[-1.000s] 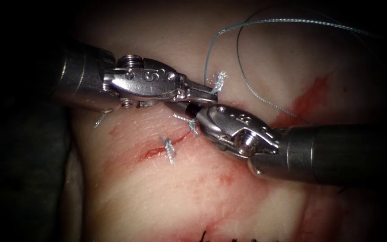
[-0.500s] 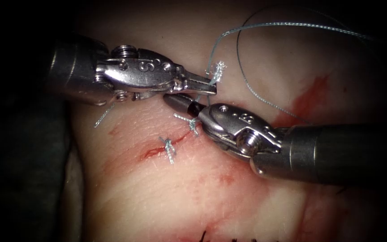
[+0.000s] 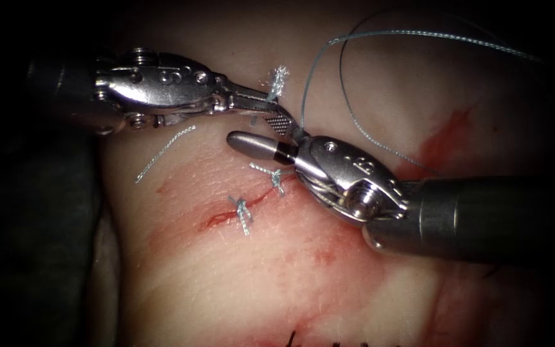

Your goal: Wound Closure

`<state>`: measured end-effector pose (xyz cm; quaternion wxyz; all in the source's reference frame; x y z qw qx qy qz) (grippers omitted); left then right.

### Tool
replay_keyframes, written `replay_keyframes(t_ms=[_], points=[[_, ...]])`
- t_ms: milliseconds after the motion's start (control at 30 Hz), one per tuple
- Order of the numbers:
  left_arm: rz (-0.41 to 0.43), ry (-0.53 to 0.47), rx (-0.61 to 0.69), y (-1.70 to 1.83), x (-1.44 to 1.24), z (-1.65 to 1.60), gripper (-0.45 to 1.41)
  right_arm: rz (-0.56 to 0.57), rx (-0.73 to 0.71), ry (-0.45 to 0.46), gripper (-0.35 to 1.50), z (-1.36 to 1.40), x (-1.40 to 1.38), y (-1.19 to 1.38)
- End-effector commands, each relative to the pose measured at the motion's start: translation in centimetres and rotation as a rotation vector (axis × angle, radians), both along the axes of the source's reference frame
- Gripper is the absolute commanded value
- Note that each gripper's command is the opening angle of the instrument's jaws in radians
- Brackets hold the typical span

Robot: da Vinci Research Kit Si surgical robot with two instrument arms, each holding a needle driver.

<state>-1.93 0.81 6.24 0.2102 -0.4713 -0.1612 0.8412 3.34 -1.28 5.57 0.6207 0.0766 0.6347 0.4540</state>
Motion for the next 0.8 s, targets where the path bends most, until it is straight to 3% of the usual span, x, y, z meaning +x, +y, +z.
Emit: replay_keyframes(t_ms=[33,133,300,400,533,600,633,700,733,800], points=[[-0.005,0.029,-0.004,0.02,0.01,0.07,-0.45,0.004,0.008,0.016,1.35,-0.17,0.01,0.02],[-0.004,0.115,-0.006,0.08,0.20,0.13,-0.45,-0.014,0.020,0.030,1.41,-0.40,-0.14,-0.08],[-0.006,0.241,-0.009,0.06,0.43,0.36,-0.45,-0.064,0.094,0.073,1.26,-0.76,-0.43,-0.39],[-0.020,0.267,-0.002,0.05,0.44,0.51,-0.45,-0.143,0.192,0.104,1.38,-0.96,-0.56,-0.62],[0.027,0.320,0.024,0.01,0.40,0.78,-0.40,-0.325,0.314,0.179,1.31,-1.17,-0.70,-1.08],[0.035,0.344,0.041,0.00,0.40,0.82,-0.33,-0.344,0.321,0.187,1.30,-1.18,-0.71,-1.15],[0.006,0.381,0.098,-0.02,0.40,0.86,-0.15,-0.361,0.328,0.195,1.30,-1.17,-0.71,-1.21],[0.020,0.451,0.145,-0.03,0.37,0.89,0.64,-0.399,0.331,0.206,1.30,-1.13,-0.71,-1.31],[0.040,0.493,0.170,-0.02,0.35,0.91,0.94,-0.410,0.333,0.210,1.31,-1.11,-0.70,-1.34],[0.060,0.531,0.195,-0.01,0.34,0.92,1.21,-0.435,0.339,0.217,1.31,-1.05,-0.70,-1.39]])
